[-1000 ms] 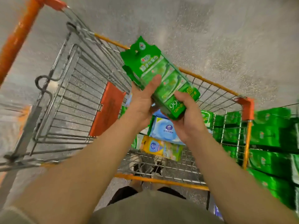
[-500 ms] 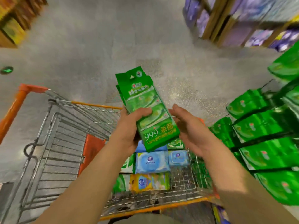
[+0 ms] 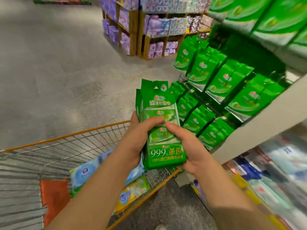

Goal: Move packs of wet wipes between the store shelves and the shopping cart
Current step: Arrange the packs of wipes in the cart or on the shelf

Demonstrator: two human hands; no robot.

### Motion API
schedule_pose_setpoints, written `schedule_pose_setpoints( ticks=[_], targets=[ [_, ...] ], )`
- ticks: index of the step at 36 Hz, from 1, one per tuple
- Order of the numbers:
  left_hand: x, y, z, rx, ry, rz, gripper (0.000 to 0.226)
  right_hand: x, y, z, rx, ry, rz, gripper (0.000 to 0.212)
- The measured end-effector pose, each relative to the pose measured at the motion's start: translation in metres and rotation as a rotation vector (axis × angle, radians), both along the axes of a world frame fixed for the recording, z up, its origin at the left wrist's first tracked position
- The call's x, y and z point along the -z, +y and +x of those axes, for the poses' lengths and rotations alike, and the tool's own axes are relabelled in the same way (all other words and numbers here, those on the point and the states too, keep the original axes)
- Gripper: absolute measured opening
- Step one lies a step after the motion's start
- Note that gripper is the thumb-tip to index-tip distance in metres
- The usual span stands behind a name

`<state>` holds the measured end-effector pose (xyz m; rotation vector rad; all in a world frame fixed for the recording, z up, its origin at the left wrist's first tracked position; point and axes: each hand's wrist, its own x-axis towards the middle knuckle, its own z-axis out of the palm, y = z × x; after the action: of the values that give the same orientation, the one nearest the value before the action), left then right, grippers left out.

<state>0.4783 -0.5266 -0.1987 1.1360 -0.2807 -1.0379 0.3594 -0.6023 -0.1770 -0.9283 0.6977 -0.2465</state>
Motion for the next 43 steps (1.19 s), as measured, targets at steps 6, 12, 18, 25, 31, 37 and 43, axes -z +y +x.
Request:
schedule_pose_setpoints(
  ticks=[6, 12, 18, 25, 31, 37, 43],
  targets=[
    [-0.028, -0.036, -0.072, 0.26, -0.089, 0.0, 0.073, -0.021, -0.016, -0.087, 0.228, -0.029, -0.051, 0.049],
    [-0.049, -0.071, -0.169, 0.494, -0.112, -0.038, 0.074, -0.035, -0.021, -0.194, 0.416, -0.098, -0.058, 0.05],
    [-0.059, -0.099, -0.303, 0.73, -0.14, -0.091, 0.087, -0.044, -0.01, -0.328, 0.675, -0.126, -0.081, 0.04],
    [-0.059, -0.116, -0.462, 0.987, -0.162, -0.187, 0.073, -0.053, 0.022, -0.473, 0.999, -0.1, -0.089, 0.036],
    [-0.061, -0.105, -0.571, 1.187, -0.09, -0.047, 0.068, -0.052, 0.043, -0.568, 1.152, -0.196, -0.066, 0.031],
    [-0.048, -0.129, -0.663, 1.407, -0.183, 0.016, 0.006, -0.057, 0.058, -0.637, 1.296, -0.264, -0.074, 0.036],
    [-0.045, -0.144, -0.749, 1.496, 0.004, 0.13, 0.052, -0.055, 0.047, -0.697, 1.487, -0.122, -0.083, 0.028]
  ],
)
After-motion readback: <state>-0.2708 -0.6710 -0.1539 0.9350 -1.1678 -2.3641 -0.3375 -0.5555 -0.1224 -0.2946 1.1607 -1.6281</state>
